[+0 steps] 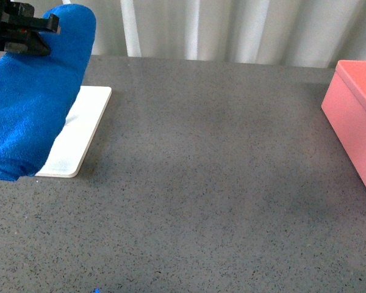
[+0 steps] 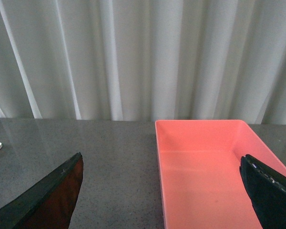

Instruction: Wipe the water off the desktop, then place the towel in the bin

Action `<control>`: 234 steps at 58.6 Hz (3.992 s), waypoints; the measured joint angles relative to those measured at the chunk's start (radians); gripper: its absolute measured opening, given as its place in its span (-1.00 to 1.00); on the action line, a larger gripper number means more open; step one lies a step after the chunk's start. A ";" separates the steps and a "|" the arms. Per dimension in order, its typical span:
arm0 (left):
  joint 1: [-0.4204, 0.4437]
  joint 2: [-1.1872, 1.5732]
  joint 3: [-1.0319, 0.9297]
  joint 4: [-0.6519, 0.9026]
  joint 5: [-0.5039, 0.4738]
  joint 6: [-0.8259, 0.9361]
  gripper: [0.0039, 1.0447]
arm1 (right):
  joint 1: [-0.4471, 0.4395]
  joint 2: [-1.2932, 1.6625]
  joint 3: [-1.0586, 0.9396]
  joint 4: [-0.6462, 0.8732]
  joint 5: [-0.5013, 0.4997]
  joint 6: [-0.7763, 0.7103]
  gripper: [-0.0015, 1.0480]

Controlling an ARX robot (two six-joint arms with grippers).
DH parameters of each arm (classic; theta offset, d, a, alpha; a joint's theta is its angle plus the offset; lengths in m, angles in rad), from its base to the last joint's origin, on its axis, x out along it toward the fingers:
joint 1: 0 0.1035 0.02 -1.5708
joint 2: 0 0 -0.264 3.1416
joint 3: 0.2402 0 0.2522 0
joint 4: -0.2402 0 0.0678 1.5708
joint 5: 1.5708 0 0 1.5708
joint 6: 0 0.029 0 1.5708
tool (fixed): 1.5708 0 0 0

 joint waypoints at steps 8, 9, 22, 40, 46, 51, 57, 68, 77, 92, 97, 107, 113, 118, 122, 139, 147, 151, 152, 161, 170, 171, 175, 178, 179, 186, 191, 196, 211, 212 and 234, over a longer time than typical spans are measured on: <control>0.006 -0.063 0.000 -0.047 0.148 -0.085 -0.93 | 0.000 0.000 0.000 0.000 0.000 0.000 0.86; 0.007 -0.073 0.001 -0.053 0.166 -0.098 -0.93 | 0.000 0.000 0.000 0.000 0.000 0.000 0.86; 0.006 -0.161 0.019 -0.075 0.331 -0.237 -0.93 | 0.000 0.000 0.000 0.000 0.000 0.000 0.86; -0.121 -0.304 -0.062 0.134 0.504 -0.455 -0.93 | 0.000 0.000 0.000 0.000 0.000 0.000 0.86; -0.200 -0.333 -0.095 0.196 0.524 -0.504 -0.93 | 0.000 0.000 0.000 0.000 0.000 0.000 0.86; -0.258 -0.336 -0.116 0.231 0.527 -0.524 -0.93 | 0.000 0.000 0.000 0.000 0.000 0.000 0.86; -0.309 -0.336 -0.145 0.259 0.514 -0.528 -0.93 | 0.000 0.000 0.000 0.000 0.000 0.000 0.86; -0.332 -0.329 -0.155 0.262 0.456 -0.516 -0.93 | 0.000 0.000 0.000 0.000 0.000 0.000 0.86; -0.329 -0.328 -0.155 0.263 0.449 -0.513 -0.93 | -0.076 0.249 0.150 -0.289 -0.276 0.078 0.86; -0.331 -0.327 -0.155 0.263 0.450 -0.512 -0.93 | -0.047 1.161 0.620 -0.068 -0.616 0.008 0.86; -0.331 -0.327 -0.155 0.263 0.450 -0.512 -0.93 | -0.005 1.308 0.704 -0.061 -0.659 -0.015 0.86; -0.331 -0.327 -0.155 0.263 0.450 -0.512 -0.93 | 0.077 1.459 0.801 -0.006 -0.717 -0.014 0.86; -0.331 -0.327 -0.155 0.263 0.450 -0.512 -0.93 | 0.138 1.514 0.834 0.047 -0.752 -0.005 0.86; -0.331 -0.327 -0.155 0.263 0.450 -0.511 -0.93 | 0.179 1.544 0.855 0.058 -0.745 0.005 0.86; -0.331 -0.327 -0.155 0.263 0.450 -0.509 -0.93 | 0.223 1.577 0.870 0.089 -0.738 0.008 0.86; -0.331 -0.327 -0.155 0.263 0.450 -0.505 -0.93 | 0.311 1.684 0.966 0.167 -0.675 0.053 0.86; -0.331 -0.327 -0.155 0.263 0.449 -0.505 -0.93 | 0.330 1.720 1.002 0.212 -0.644 0.093 0.68; -0.331 -0.327 -0.155 0.263 0.450 -0.505 -0.93 | 0.337 1.726 1.005 0.243 -0.647 0.116 0.51; -0.331 -0.327 -0.155 0.263 0.449 -0.505 -0.93 | 0.338 1.728 1.006 0.251 -0.647 0.118 0.48; -0.331 -0.327 -0.155 0.263 0.450 -0.505 -0.93 | 0.354 1.732 1.014 0.280 -0.628 0.150 0.07; -0.330 -0.327 -0.155 0.263 0.449 -0.504 -0.93 | 0.365 1.731 1.011 0.317 -0.617 0.171 -0.33; -0.330 -0.327 -0.155 0.263 0.449 -0.504 -0.93 | 0.365 1.730 1.008 0.325 -0.617 0.174 -0.39; -0.329 -0.327 -0.155 0.263 0.449 -0.504 -0.93 | 0.368 1.727 1.001 0.336 -0.615 0.177 -0.56; -0.329 -0.327 -0.155 0.263 0.450 -0.505 -0.89 | 0.369 1.719 0.993 0.336 -0.612 0.180 -0.71; -0.329 -0.327 -0.155 0.263 0.450 -0.504 -0.86 | 0.369 1.717 0.991 0.336 -0.611 0.180 -0.74; -0.329 -0.327 -0.155 0.263 0.450 -0.504 -0.51 | 0.369 1.704 0.985 0.322 -0.601 0.180 -0.89; -0.329 -0.327 -0.155 0.263 0.450 -0.504 -0.30 | 0.367 1.696 0.982 0.319 -0.597 0.183 -0.89; -0.329 -0.327 -0.155 0.263 0.450 -0.504 -0.06 | 0.365 1.690 0.980 0.307 -0.594 0.183 -0.89; -0.329 -0.327 -0.155 0.263 0.450 -0.503 0.63 | 0.359 1.686 0.969 0.292 -0.573 0.183 -0.89; -0.329 -0.327 -0.155 0.263 0.450 -0.503 0.70 | 0.358 1.686 0.968 0.292 -0.571 0.183 -0.89; -0.354 -0.330 -0.182 0.334 0.150 -0.503 0.88 | 0.345 1.670 0.942 0.281 -0.543 0.183 -0.89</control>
